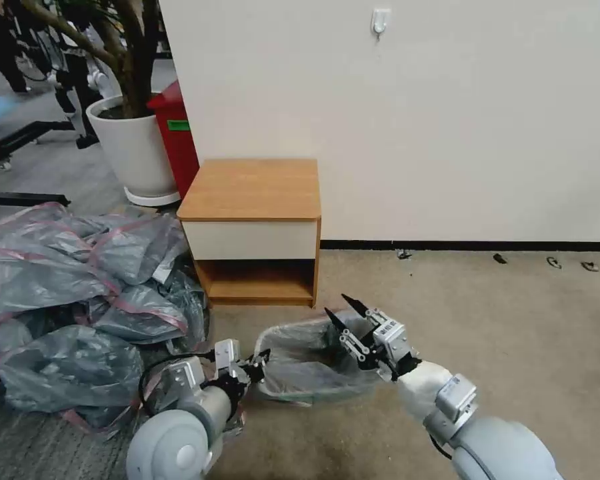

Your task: Pick up the garbage bag from the table and place it over the trash can.

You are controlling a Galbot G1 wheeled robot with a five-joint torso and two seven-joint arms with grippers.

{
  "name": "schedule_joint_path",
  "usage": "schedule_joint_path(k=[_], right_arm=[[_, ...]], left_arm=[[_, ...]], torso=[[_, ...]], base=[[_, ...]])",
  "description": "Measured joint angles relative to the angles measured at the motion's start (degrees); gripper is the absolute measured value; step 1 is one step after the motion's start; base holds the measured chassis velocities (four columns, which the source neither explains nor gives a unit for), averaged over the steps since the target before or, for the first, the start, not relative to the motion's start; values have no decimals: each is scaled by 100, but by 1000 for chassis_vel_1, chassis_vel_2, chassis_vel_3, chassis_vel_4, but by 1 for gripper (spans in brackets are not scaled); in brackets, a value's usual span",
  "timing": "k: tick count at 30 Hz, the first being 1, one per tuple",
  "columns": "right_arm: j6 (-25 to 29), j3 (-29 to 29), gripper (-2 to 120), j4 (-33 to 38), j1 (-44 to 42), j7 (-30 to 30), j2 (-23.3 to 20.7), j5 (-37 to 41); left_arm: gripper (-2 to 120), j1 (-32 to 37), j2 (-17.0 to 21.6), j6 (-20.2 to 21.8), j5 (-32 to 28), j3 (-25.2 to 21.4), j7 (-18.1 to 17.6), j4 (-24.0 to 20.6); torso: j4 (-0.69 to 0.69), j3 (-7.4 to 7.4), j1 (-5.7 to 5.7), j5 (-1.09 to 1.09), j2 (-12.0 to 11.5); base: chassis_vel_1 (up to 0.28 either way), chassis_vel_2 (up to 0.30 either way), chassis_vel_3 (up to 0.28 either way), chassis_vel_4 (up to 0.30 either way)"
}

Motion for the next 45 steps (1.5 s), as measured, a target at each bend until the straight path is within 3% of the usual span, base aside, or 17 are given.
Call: schedule_joint_path(k=[3, 7, 8, 15, 27, 39, 41, 43, 45], right_arm=[[151, 52, 69, -140, -2, -23, 48, 91], [174, 55, 77, -175, 11, -29, 77, 139], [198, 58, 87, -222, 40, -29, 110, 165], [263, 56, 100, -366, 94, -34, 125, 194], [347, 239, 100, -446, 88, -143, 46, 308], [347, 222, 100, -478, 58, -132, 134, 309], [416, 192, 100, -497, -2, 209, 267, 278], [417, 180, 100, -497, -21, 339, 305, 262], [399, 118, 100, -487, -193, 1271, 593, 190]], left_arm=[[8, 5, 105, 2, 105, -1, 106, 144], [8, 16, 164, 2, 137, -5, 173, 206], [8, 26, 183, 1, 211, -9, 234, 284], [9, 50, 222, -34, 506, 125, 392, 437], [50, 23, 324, -9, 615, 66, 553, 446], [93, 82, 304, -41, 873, 37, 633, 185], [99, 164, 242, -628, 1337, 56, 886, 135], [99, 183, 228, -813, 1446, 59, 950, 142], [100, 278, 178, -2592, 2335, 57, 1297, 437]], torso=[[0, 0, 0, 0, 0], [0, 0, 0, 0, 0], [0, 0, 0, 1, 0], [1, 0, 0, 2, 0], [0, 0, 0, 0, 0], [0, 0, 0, 1, 0], [1, 0, 0, 0, 0], [1, 0, 0, 0, 0], [0, 0, 0, 1, 0]], base=[[0, 0, 0, 0], [0, 0, 0, 0], [0, 0, 0, 0], [0, 0, 0, 0], [0, 0, 0, 0], [0, 0, 0, 0], [0, 0, 0, 0], [0, 0, 0, 0], [0, 0, 0, 0]])
